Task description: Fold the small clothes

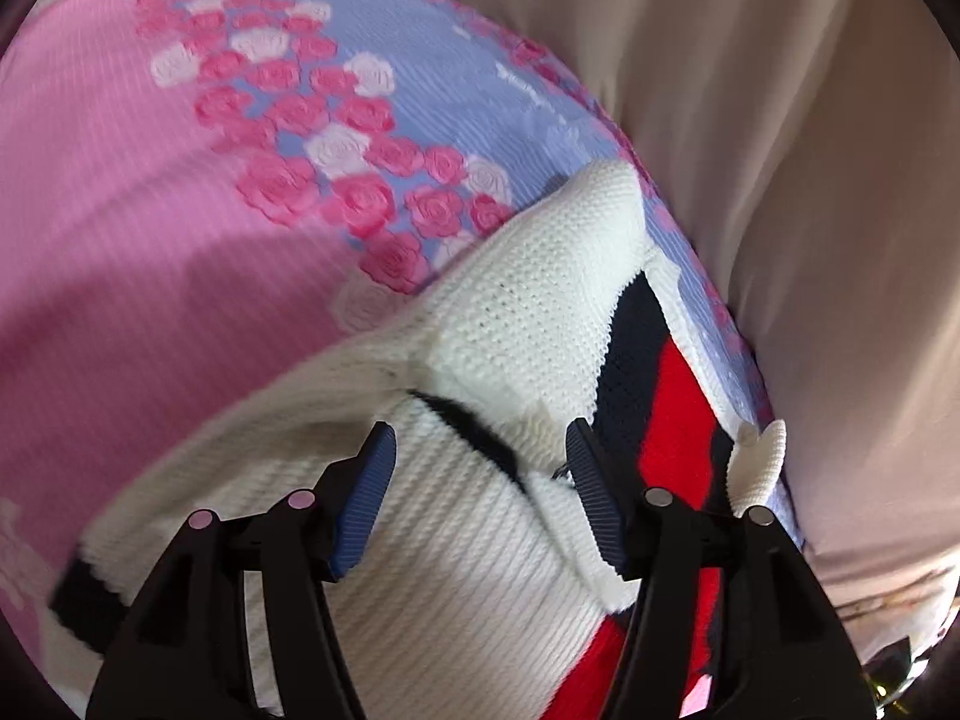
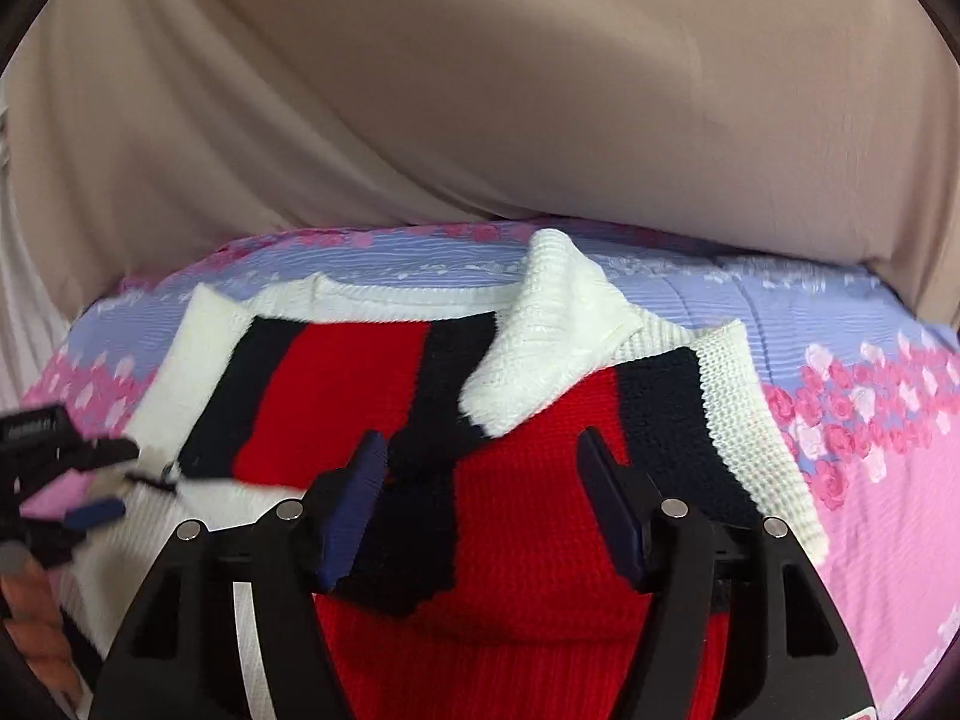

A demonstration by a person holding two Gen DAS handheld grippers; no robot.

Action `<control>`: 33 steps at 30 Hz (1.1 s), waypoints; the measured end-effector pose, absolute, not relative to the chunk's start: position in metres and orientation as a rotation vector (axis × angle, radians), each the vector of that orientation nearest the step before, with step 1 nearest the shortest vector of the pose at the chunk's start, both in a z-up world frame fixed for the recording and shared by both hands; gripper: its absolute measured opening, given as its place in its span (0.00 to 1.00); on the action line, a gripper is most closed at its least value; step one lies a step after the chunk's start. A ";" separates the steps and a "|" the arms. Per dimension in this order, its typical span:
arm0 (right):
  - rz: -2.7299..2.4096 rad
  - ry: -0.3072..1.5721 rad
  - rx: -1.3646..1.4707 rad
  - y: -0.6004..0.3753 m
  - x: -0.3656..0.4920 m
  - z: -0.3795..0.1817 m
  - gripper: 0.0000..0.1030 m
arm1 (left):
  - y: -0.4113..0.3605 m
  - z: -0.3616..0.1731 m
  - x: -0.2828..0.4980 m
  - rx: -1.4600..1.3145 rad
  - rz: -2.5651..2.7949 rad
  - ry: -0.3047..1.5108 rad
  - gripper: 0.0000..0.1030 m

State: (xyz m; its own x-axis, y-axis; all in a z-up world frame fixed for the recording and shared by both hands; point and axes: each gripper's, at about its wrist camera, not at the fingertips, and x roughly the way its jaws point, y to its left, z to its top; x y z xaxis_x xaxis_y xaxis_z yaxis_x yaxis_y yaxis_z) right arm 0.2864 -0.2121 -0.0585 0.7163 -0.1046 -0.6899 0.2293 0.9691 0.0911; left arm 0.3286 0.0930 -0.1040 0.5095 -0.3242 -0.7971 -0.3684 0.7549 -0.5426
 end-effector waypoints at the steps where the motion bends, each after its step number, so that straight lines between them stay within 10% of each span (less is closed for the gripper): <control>1: -0.192 0.758 0.224 -0.221 0.292 -0.062 0.64 | 0.095 -0.107 0.331 -0.761 0.054 1.062 0.55; 7: -0.154 0.828 0.675 -0.286 0.318 -0.109 0.63 | 0.108 -0.111 0.337 -0.799 0.115 1.018 0.19; 10: -0.047 0.794 0.814 -0.294 0.325 -0.118 0.00 | 0.109 -0.102 0.337 -0.757 0.121 0.975 0.10; 16: -0.021 0.463 0.793 -0.304 0.257 -0.036 0.01 | 0.117 -0.069 0.322 -0.637 0.149 0.831 0.09; 23: -0.168 0.775 0.728 -0.313 0.255 -0.101 0.10 | 0.125 -0.110 0.319 -0.621 0.169 0.918 0.10; 27: -0.102 0.750 0.703 -0.299 0.298 -0.093 0.41 | 0.128 -0.111 0.317 -0.635 0.179 0.908 0.10; 33: -0.042 0.829 0.685 -0.267 0.358 -0.124 0.38 | 0.127 -0.110 0.317 -0.624 0.183 0.906 0.10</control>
State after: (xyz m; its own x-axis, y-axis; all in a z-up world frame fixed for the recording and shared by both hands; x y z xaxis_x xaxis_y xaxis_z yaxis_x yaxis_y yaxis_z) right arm 0.3583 -0.2672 -0.1235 0.6877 0.2230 -0.6909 0.2917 0.7865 0.5443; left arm 0.3170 0.1273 -0.1102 0.6156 -0.1069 -0.7808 -0.4017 0.8098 -0.4276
